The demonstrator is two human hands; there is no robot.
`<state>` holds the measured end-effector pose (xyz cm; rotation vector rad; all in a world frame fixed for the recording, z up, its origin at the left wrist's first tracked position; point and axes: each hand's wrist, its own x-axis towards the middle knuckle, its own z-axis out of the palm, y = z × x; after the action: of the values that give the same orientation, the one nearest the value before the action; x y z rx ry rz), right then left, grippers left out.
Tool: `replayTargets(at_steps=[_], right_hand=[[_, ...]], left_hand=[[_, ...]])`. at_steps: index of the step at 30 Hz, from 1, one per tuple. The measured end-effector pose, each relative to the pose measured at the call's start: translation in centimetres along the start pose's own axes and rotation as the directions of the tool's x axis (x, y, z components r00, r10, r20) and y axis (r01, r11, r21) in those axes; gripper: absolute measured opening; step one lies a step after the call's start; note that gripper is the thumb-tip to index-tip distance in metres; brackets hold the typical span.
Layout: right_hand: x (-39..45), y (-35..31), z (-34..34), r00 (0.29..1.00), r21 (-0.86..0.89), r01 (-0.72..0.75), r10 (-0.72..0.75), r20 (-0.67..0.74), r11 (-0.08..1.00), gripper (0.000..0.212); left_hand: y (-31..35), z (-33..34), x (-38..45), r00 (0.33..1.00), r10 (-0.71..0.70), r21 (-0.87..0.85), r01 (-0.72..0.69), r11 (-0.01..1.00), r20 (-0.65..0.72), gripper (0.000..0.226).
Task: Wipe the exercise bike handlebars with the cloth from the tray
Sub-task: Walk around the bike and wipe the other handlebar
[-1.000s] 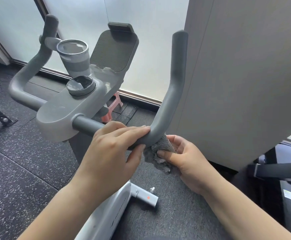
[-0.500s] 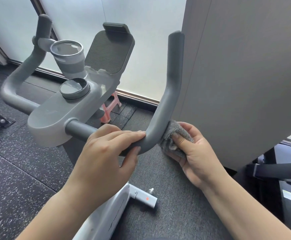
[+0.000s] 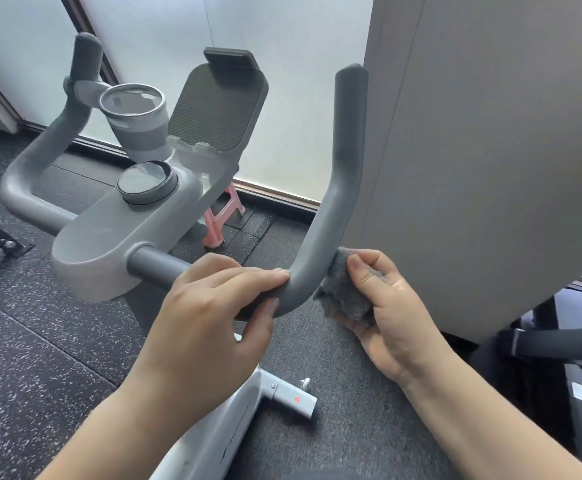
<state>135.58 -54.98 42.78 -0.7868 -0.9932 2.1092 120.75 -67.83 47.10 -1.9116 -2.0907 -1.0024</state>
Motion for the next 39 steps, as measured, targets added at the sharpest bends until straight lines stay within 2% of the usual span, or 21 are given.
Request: replayTargets(at_steps=[3,6,9,12,15,21,24,29,39], right_hand=[[-0.8,1.1,0.3,0.997,-0.002,-0.076,0.076,0.013,0.997,0.029],[-0.7,2.0,1.0,0.995,0.018,-0.104,0.104,-0.004,0.994,0.055],[0.1,2.4,2.1,0.996,-0.012,-0.012,0.011,-0.088,1.0,0.069],[0.7,2.6,2.4,0.962,-0.141,0.137,-0.165,-0.216,0.98,0.067],[1.0,2.4,2.4,0.939,-0.209,0.177,-0.229,-0.258,0.962,0.059],[2.6,1.5,2.9,0.932,-0.128,0.165,-0.198,-0.304,0.978,0.064],[3.6,0.7,2.7,0.947,-0.068,0.106,-0.122,-0.297,0.992,0.073],[5.3,-1.3,2.5,0.957,0.007,0.12,-0.113,-0.268,0.993,0.043],[6.4,-3.1,2.2,0.965,-0.006,0.133,-0.131,-0.228,0.991,0.044]], left_hand=[[0.0,0.0,0.0,1.0,-0.003,0.001,0.003,1.0,0.0,0.027],[0.1,0.1,0.1,1.0,-0.005,0.0,0.005,1.0,-0.004,0.027],[0.0,0.0,0.0,1.0,-0.005,0.001,0.005,1.0,-0.005,0.027],[0.0,0.0,-0.1,1.0,-0.008,-0.001,0.008,1.0,0.002,0.028],[0.1,0.0,-0.1,1.0,-0.012,-0.006,0.012,1.0,0.007,0.029],[0.1,-0.1,-0.1,1.0,-0.008,-0.001,0.008,1.0,0.015,0.03],[0.0,0.0,-0.1,1.0,-0.002,0.009,0.001,1.0,0.015,0.028],[0.4,0.1,1.1,0.999,0.03,0.019,-0.029,0.999,-0.017,0.029],[2.2,2.5,4.7,0.996,-0.013,0.077,0.006,0.997,0.089,0.049]])
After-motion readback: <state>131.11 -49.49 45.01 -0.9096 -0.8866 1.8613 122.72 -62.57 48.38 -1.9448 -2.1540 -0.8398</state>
